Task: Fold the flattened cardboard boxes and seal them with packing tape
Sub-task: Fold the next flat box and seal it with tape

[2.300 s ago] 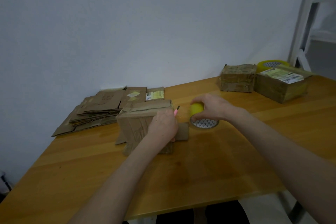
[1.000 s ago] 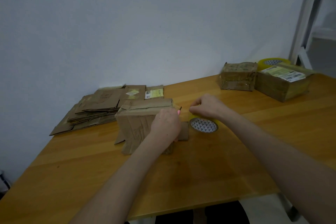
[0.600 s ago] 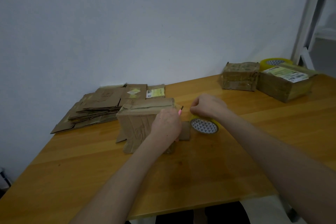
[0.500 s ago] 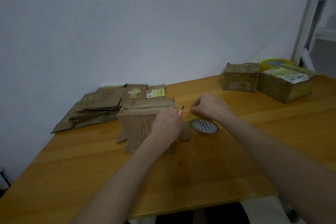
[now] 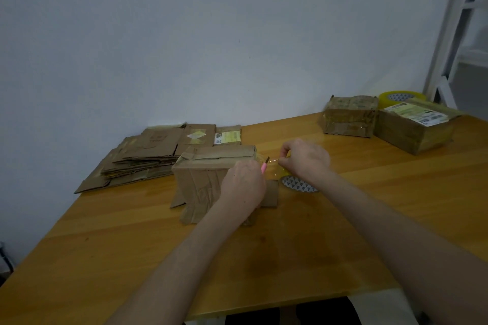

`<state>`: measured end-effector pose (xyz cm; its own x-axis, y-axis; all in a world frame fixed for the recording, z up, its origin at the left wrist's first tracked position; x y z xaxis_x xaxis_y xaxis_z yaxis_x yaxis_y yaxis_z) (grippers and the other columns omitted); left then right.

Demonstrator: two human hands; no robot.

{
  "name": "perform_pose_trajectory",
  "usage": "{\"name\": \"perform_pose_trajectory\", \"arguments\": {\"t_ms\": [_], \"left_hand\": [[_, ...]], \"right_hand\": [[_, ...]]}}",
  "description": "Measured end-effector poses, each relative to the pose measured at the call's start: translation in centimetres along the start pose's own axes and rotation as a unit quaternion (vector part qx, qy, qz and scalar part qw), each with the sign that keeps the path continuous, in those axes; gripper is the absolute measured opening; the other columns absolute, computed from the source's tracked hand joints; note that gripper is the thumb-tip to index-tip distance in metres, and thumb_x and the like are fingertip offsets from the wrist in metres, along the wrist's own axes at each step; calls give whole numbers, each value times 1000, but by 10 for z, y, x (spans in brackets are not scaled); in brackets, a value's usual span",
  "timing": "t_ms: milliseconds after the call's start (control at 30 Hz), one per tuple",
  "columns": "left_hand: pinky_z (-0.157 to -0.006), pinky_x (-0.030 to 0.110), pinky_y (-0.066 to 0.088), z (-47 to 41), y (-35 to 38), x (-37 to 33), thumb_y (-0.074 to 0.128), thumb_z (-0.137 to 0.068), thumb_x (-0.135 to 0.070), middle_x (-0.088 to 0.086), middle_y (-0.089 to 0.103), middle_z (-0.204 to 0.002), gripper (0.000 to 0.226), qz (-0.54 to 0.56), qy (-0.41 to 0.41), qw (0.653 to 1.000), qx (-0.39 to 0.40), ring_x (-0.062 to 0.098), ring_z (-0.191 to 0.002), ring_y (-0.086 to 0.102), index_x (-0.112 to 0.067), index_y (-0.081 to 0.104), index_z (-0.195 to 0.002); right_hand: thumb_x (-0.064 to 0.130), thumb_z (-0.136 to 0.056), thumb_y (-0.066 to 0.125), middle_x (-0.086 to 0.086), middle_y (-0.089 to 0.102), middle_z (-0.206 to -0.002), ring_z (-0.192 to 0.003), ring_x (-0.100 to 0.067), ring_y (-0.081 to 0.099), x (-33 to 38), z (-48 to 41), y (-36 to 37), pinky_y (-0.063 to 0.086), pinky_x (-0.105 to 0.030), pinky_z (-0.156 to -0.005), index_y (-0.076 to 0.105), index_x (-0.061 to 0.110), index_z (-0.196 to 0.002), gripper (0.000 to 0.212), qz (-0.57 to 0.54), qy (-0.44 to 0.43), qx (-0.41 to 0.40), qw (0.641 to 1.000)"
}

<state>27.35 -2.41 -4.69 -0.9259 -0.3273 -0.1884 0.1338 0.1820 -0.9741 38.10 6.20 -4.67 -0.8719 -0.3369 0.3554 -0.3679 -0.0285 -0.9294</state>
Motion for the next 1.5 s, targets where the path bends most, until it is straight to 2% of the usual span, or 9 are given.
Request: {"name": "perform_pose_trajectory", "arguments": {"t_ms": [300, 500, 633, 767, 833, 1000, 1067, 1233, 1500], "left_hand": [[-67, 27, 53, -3, -2, -10, 40, -102, -33, 0, 45, -68, 25, -47, 11, 999, 5, 15, -71, 55, -16, 50, -86], [-79, 33, 56, -4, -3, -15, 50, -98, -22, 9, 60, -99, 17, -63, 0, 997, 38, 21, -91, 62, -8, 54, -107], [-74, 30, 50, -7, -5, -17, 46, -100, -23, 9, 56, -105, 21, -82, 21, 996, 26, 22, -96, 59, -8, 52, -113], [-76, 34, 56, -8, -2, -15, 49, -98, -22, 9, 59, -93, 14, -65, 9, 997, 35, 21, -88, 60, -10, 53, -94], [-74, 34, 57, -6, 1, -12, 45, -100, -27, 5, 55, -75, 28, -68, 7, 997, 34, 20, -78, 59, -12, 47, -76], [-67, 31, 56, -4, 3, -11, 43, -101, -31, 9, 54, -82, 27, -66, 5, 997, 43, 22, -77, 61, -7, 55, -97], [-64, 29, 55, -5, 3, -10, 39, -101, -34, 11, 59, -89, 31, -66, 3, 997, 48, 21, -75, 61, -8, 53, -93], [-37, 17, 45, 4, 5, -2, 37, -100, -44, 6, 65, -70, 43, -3, -18, 999, 48, 7, -41, 56, -7, 53, -84], [-57, 26, 54, 12, 7, 6, 41, -101, -34, 2, 54, -62, 37, -38, -10, 998, 50, 12, -53, 55, -9, 54, -77]], "right_hand": [[35, -95, 51, 7, 51, -73, -70, -13, 52, 8, 1, -1, 39, -24, -54, 57, 28, -96, 10, 29, -20, -15, 999], [32, -96, 49, 5, 57, -78, -77, -17, 58, 11, 4, 0, 49, -28, -64, 58, 27, -93, 11, 31, -36, -19, 999], [33, -96, 48, 4, 57, -77, -77, -17, 58, 15, 6, -1, 50, -30, -65, 59, 26, -93, 13, 33, -44, -23, 998], [31, -97, 45, 1, 62, -85, -79, -20, 59, 12, 7, -4, 50, -32, -66, 60, 24, -96, 17, 42, -39, -30, 998], [31, -97, 44, 1, 62, -87, -79, -19, 59, 8, 6, -2, 48, -31, -64, 60, 25, -99, 17, 43, -31, -22, 998], [34, -97, 45, 1, 61, -89, -79, -19, 56, 11, 7, -1, 42, -29, -61, 60, 25, -99, 18, 37, -33, -23, 999], [34, -97, 46, 1, 62, -88, -80, -19, 57, 12, 8, -2, 44, -29, -62, 60, 25, -98, 16, 40, -33, -26, 998], [33, -95, 51, 2, 61, -85, -77, -17, 58, 0, 10, -1, 49, -30, -65, 61, 24, -98, 14, 21, -18, -33, 999], [37, -96, 49, 2, 60, -82, -76, -17, 58, 4, 13, -6, 52, -30, -68, 61, 22, -96, 20, 17, -28, -48, 998]]}}
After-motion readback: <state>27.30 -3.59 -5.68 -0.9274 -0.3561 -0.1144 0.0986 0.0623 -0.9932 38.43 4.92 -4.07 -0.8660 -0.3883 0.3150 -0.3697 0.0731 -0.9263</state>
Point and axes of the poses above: each hand's wrist, its own z-axis away from the middle knuckle, its own y-axis out of the palm, x = y × z, the point moved 6 cm from there along -z, towards the middle knuckle
